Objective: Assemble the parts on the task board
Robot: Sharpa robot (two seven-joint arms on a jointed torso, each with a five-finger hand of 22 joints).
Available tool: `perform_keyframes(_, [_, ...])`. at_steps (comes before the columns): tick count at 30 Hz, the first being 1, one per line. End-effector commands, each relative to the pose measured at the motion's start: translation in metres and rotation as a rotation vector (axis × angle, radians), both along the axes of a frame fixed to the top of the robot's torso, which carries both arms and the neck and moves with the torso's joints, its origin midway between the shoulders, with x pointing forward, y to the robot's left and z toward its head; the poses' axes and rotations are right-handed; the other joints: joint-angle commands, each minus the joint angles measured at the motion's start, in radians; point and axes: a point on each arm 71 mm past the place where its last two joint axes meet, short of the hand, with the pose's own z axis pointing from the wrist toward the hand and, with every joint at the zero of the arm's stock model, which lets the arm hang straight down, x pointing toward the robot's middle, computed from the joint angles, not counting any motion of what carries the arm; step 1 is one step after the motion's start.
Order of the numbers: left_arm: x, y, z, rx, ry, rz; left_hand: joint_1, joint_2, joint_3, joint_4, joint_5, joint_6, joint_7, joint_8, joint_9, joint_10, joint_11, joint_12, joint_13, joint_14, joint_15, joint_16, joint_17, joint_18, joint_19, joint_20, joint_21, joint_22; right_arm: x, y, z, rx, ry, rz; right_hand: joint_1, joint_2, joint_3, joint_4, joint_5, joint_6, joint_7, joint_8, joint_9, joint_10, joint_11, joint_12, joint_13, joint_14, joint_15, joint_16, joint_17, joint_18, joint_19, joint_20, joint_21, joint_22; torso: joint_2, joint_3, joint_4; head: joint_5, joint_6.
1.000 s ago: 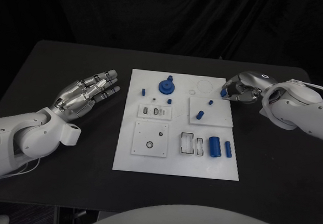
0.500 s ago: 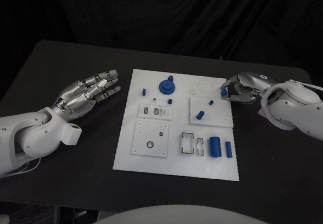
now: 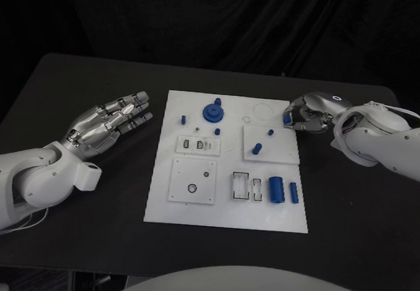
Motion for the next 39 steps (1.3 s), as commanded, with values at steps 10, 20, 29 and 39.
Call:
perform_keyframes(10, [-0.001,0.000,0.001,-0.020,-0.006,-0.011,-0.008,0.000,0.009,-0.002,0.004,-0.002,0.006,-0.001,0.001,0.000,0.007,0.005,0.002,-0.003,0.006,0.003,0.001,0.014,-0.001,0.005,0.002,0.001,-0.004,0.000,0.002,0.020,-0.048,0.001,0.028,0.034,0.011,-0.029,0.071,0.039,-0.015,0.191,0.109,0.009,-0.020,0.010,0.068,0.008,-0.019,0.006,0.008,0.015,0.010,-0.015,-0.004,0.138,0.001,0.0004,0.0001,-0.003,0.000])
perform_keyframes(20, [-0.002,0.002,0.001,-0.016,-0.006,-0.004,-0.008,0.000,0.011,-0.002,0.004,-0.001,0.007,-0.001,0.001,0.000,0.007,0.006,0.002,-0.003,0.006,0.003,0.001,0.014,-0.001,0.005,0.002,0.001,-0.015,0.020,0.036,0.081,-0.210,0.045,0.028,0.028,0.011,-0.028,0.076,0.033,-0.008,0.201,0.114,0.010,-0.015,0.010,0.068,0.008,-0.017,0.005,0.007,0.014,0.011,-0.015,-0.005,0.139,0.000,0.0001,-0.0023,0.004,0.000])
perform_keyframes(29, [-0.001,-0.001,0.000,-0.018,-0.004,-0.010,-0.008,0.000,0.011,-0.002,0.004,-0.001,0.007,-0.001,0.001,0.000,0.007,0.006,0.002,-0.003,0.006,0.003,0.001,0.014,-0.001,0.005,0.002,0.001,-0.032,0.086,0.059,0.119,-0.268,0.182,0.014,0.018,0.007,-0.018,0.092,0.020,-0.004,0.209,0.117,0.019,-0.011,0.016,0.078,0.014,-0.014,0.012,0.014,0.014,0.014,-0.013,-0.005,0.142,0.000,-0.0001,-0.0004,0.004,0.000])
perform_keyframes(39, [-0.001,-0.003,0.000,-0.016,0.000,-0.016,-0.008,0.000,0.011,-0.002,0.004,-0.001,0.007,-0.001,0.001,0.000,0.007,0.006,0.002,-0.003,0.006,0.003,0.001,0.014,-0.001,0.005,0.002,0.001,-0.043,0.154,0.033,0.114,-0.223,0.292,-0.008,0.008,0.007,-0.013,0.147,0.009,-0.002,0.223,0.122,0.034,-0.002,0.025,0.094,0.024,-0.009,0.022,0.022,0.013,0.024,-0.009,0.001,0.147,0.001,-0.0009,0.0005,0.013,0.000])
